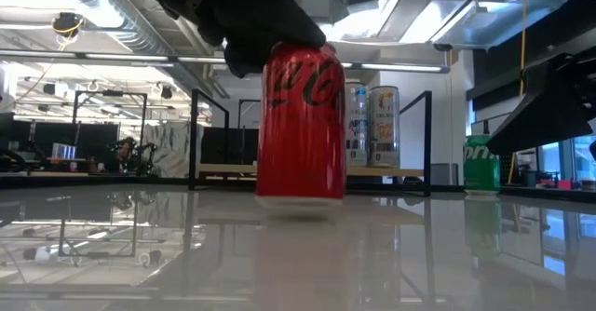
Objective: Place canned beverage on shelf
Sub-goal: Put the red soda can on the shelf aligned with the other red soda can
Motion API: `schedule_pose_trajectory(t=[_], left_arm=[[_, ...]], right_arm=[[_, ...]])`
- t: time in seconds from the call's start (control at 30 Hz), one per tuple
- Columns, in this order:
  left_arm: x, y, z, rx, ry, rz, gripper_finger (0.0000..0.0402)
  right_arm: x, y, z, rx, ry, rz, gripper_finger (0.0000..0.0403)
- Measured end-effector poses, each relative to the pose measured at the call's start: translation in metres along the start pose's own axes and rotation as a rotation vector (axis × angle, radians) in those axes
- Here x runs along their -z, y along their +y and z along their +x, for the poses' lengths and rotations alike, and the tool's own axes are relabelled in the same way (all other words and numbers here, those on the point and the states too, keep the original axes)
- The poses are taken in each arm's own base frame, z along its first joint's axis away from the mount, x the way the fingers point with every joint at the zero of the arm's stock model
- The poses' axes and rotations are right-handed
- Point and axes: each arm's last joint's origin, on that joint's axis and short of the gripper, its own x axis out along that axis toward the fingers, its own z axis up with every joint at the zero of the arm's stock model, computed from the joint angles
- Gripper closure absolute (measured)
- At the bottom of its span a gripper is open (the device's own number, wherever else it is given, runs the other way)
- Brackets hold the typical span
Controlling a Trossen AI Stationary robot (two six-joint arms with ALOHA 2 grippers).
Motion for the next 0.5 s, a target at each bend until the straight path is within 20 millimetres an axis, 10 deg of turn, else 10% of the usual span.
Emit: schedule_pose_trajectory(t=[0.5], left_arm=[[0.0023,-0.001,0.0001,-0.007,0.014,0.008,0.015]], right_arm=[[-0.0001,0.0,-0.0002,0.0,-0.001,0.0,0.0026]])
